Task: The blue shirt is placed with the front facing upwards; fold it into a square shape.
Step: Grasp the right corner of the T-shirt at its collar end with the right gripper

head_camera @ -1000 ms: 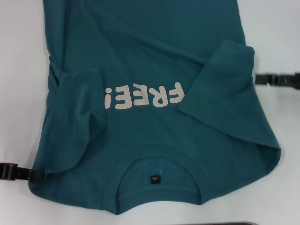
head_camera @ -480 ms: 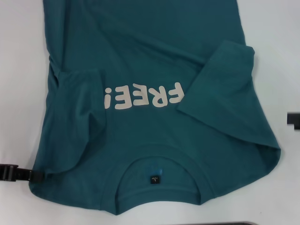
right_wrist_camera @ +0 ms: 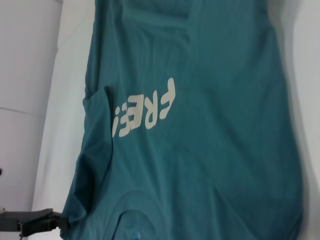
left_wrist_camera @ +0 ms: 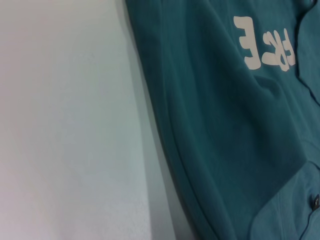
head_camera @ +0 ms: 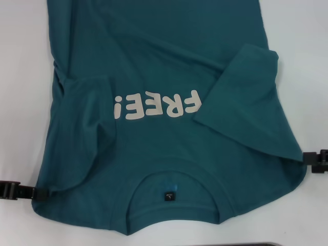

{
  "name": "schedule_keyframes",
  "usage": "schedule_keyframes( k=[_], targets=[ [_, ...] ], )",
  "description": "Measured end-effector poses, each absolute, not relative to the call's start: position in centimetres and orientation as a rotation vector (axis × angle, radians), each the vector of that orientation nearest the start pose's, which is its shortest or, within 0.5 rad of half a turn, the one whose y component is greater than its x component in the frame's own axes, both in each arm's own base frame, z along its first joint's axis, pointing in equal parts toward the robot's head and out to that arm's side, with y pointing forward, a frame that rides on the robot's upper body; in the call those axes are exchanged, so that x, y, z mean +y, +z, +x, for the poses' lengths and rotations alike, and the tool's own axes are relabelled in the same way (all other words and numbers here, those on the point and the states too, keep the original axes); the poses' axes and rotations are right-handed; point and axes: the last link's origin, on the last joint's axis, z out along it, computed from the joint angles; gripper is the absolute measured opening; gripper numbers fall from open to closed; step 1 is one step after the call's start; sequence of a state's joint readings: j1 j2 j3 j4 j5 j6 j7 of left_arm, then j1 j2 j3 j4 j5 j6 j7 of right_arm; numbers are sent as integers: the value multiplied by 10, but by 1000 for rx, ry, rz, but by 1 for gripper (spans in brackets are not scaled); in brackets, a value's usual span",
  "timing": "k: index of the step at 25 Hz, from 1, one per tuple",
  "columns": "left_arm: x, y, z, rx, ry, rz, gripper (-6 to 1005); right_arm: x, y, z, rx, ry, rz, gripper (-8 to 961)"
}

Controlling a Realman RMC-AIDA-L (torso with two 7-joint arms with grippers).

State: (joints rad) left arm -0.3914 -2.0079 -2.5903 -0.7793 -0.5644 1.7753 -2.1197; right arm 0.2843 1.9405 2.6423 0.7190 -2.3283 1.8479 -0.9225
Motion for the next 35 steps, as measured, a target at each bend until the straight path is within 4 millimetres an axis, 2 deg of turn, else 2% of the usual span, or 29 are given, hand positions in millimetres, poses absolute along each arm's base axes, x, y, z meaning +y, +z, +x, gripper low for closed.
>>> schedule_keyframes(
  k=[8, 19, 35],
  targets=[
    [242, 44, -359, -1902, -67, -2438, 57, 228, 56, 365, 2131, 414, -2229, 820],
    [243, 44, -358, -1900, -59, -2442, 58, 230, 58, 367, 2146, 387, -2205, 811],
    [244, 44, -358, -1893, -59, -2447, 57, 238, 48, 365, 2165, 285, -2216, 799]
  ],
)
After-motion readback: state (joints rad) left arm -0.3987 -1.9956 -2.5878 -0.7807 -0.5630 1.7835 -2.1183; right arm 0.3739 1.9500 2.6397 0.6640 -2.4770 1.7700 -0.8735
